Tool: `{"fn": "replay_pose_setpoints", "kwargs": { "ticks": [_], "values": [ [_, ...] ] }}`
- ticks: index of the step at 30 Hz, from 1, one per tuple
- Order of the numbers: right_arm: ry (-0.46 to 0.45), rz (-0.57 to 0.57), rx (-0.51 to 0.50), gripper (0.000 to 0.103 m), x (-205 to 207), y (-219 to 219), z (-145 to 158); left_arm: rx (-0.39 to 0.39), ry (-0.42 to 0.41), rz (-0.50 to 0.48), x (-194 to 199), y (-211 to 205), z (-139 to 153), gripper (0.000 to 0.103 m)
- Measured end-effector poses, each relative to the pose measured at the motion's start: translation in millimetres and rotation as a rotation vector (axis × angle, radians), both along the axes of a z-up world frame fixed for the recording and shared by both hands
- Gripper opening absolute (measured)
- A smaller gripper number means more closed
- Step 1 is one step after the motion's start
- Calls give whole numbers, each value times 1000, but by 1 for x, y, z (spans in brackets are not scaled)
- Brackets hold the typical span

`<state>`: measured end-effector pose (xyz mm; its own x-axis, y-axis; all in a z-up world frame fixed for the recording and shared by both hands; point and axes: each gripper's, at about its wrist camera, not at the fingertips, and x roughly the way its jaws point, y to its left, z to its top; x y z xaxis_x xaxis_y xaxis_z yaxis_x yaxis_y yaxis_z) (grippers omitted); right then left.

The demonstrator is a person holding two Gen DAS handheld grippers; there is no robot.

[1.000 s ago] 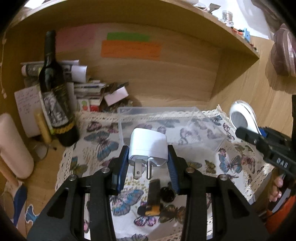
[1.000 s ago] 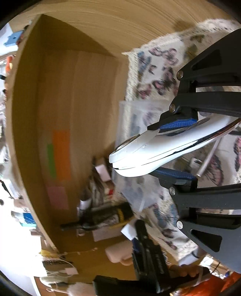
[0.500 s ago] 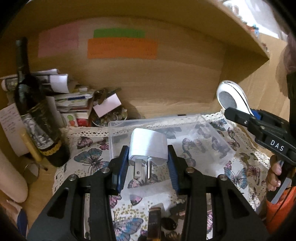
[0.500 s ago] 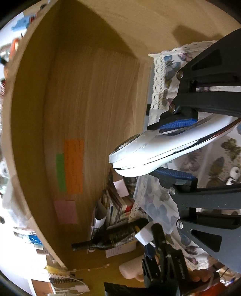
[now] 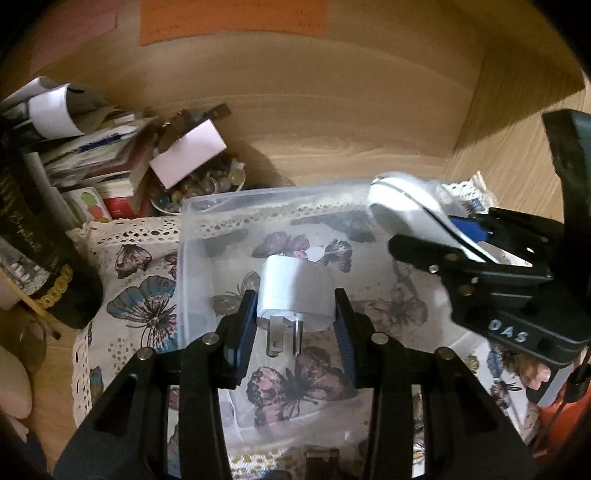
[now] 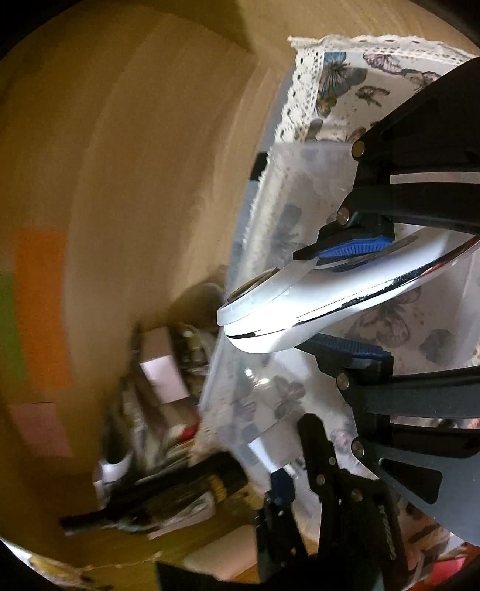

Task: Organize rigid objects
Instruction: 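Carry both items into the clear plastic box and open both tools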

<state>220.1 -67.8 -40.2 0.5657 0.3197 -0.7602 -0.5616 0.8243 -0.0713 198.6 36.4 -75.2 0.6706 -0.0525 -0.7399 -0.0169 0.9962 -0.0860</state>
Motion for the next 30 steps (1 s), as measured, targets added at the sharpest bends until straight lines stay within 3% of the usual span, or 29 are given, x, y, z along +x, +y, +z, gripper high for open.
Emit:
{"fn": "replay_pose_setpoints", "kwargs": {
  "ticks": [9,14,18,20,25,28,30],
  "values": [
    [78,9,-86,35,10,8,-21,23,10,-17,8,0,-3,40],
    [36,5,-73,36,2,6,-14,17,0,-23,3,1,1,41],
    [13,-7,-49,37,-4,-1,-2,23,-37,-25,-9,2,12,53],
    [-9,-15,-34,41,-10,-6,6,30,-65,-22,-17,3,19,61],
    [-102,-34,3,71,-31,-15,29,43,-119,-16,-38,5,36,75],
    [-153,-42,26,82,-45,-21,41,58,-149,-8,-50,3,46,88],
    [-174,-45,47,84,-54,-24,49,61,-171,-6,-60,3,52,96]
  ]
}}
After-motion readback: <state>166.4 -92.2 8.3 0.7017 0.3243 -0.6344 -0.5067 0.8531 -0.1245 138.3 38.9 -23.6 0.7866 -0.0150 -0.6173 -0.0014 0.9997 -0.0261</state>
